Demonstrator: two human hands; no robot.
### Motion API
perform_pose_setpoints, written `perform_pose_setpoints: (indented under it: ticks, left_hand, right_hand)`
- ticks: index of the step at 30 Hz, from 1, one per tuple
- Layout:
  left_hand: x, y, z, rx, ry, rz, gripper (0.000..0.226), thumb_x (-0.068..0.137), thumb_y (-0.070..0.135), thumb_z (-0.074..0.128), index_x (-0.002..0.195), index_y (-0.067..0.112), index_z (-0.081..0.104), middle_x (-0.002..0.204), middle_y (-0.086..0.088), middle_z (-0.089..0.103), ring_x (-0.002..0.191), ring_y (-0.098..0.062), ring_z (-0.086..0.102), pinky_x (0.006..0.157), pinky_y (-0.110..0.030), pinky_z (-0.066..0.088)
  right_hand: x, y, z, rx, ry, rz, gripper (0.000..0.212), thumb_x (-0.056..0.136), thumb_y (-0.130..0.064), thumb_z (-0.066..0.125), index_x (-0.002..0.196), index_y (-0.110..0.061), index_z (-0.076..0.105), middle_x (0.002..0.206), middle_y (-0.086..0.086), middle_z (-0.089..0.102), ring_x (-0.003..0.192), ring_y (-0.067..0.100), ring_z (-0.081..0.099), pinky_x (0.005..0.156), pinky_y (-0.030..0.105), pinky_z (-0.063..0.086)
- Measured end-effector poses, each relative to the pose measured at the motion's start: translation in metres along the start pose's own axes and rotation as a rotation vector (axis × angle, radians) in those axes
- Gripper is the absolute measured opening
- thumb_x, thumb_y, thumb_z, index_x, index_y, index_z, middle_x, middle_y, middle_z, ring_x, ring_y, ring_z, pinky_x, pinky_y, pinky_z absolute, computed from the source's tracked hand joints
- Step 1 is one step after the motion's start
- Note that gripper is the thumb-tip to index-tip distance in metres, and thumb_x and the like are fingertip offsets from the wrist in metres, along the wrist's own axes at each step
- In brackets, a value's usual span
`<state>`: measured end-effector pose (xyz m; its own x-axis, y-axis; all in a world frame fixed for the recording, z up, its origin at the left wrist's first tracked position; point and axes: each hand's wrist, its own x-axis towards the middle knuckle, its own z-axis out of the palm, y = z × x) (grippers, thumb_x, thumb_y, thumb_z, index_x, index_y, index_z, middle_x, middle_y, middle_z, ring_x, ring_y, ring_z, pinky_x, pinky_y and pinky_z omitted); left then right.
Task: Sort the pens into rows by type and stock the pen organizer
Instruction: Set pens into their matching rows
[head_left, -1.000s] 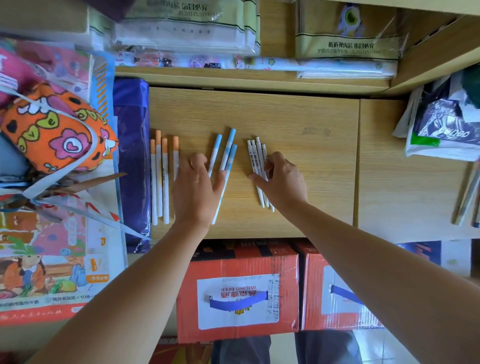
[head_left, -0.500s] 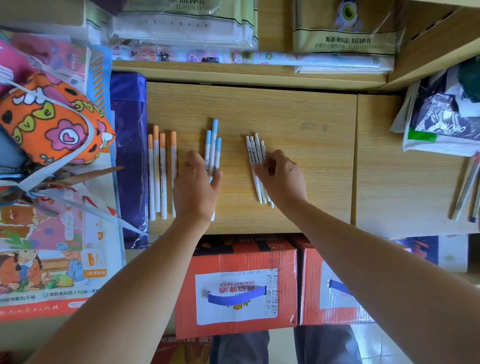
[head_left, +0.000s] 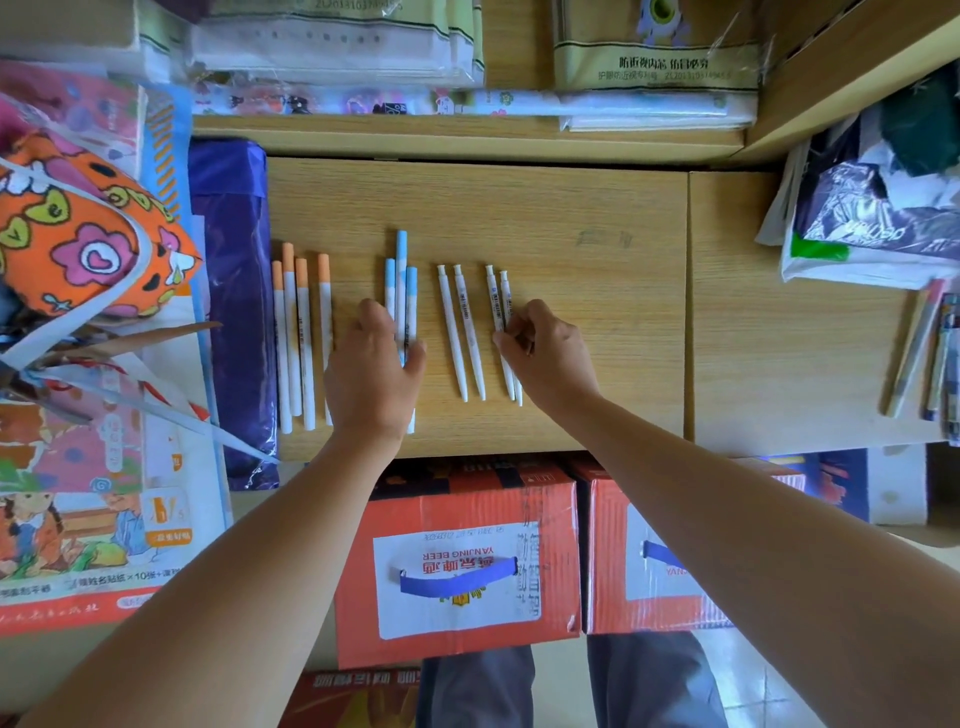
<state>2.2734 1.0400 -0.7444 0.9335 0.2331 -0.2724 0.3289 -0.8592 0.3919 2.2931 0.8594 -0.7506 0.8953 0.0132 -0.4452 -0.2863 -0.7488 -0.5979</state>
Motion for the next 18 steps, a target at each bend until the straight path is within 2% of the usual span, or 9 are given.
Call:
perform_pose_setpoints:
  ticks: [4,7,11,14,18]
  left_hand:
    - [-0.001,0.012,0.000,0.075,-0.036,0.036,0.018,0.091,0.027,0.061,0.100,0.012,0.056,0.099,-0.006,0.062,0.080,-0.026,0.062,0.059,-0.030,0.035]
    - [0.000,0.022,0.006,0.084,-0.056,0.047,0.018,0.092,0.030,0.059,0.102,0.016,0.059,0.102,-0.004,0.062,0.085,-0.025,0.063,0.063,-0.031,0.042]
    - [0.001,0.035,0.012,0.046,-0.057,0.089,0.015,0.093,0.027,0.056,0.103,0.017,0.060,0.101,-0.001,0.064,0.086,-0.023,0.063,0.070,-0.036,0.052]
    - [0.000,0.042,0.018,0.093,-0.079,0.137,0.017,0.094,0.029,0.055,0.107,0.019,0.058,0.102,-0.001,0.063,0.082,-0.021,0.065,0.066,-0.034,0.050]
    - [-0.001,0.041,0.019,0.109,-0.115,0.141,0.017,0.095,0.027,0.053,0.110,0.019,0.054,0.100,0.001,0.063,0.081,-0.020,0.064,0.061,-0.030,0.043]
  right_hand:
    - [-0.002,0.004,0.001,-0.018,0.044,0.000,0.015,0.091,-0.026,0.059,0.097,-0.015,0.051,0.083,-0.003,0.061,0.072,0.015,0.059,0.061,0.030,0.049]
    - [-0.002,0.006,0.004,-0.002,0.102,0.039,0.021,0.090,-0.021,0.061,0.104,-0.011,0.050,0.085,0.001,0.063,0.073,0.018,0.060,0.062,0.031,0.050]
    - [0.000,0.006,0.006,0.006,0.120,0.048,0.015,0.086,-0.017,0.064,0.099,-0.009,0.060,0.087,0.003,0.068,0.076,0.019,0.063,0.066,0.031,0.053]
    - [-0.001,0.007,0.003,0.031,0.118,0.054,0.015,0.086,-0.018,0.064,0.099,-0.010,0.062,0.088,0.001,0.069,0.076,0.016,0.063,0.066,0.027,0.051]
    - [-0.002,0.010,-0.003,0.051,0.100,0.046,0.014,0.087,-0.019,0.063,0.099,-0.011,0.062,0.086,-0.001,0.068,0.076,0.015,0.063,0.069,0.030,0.054]
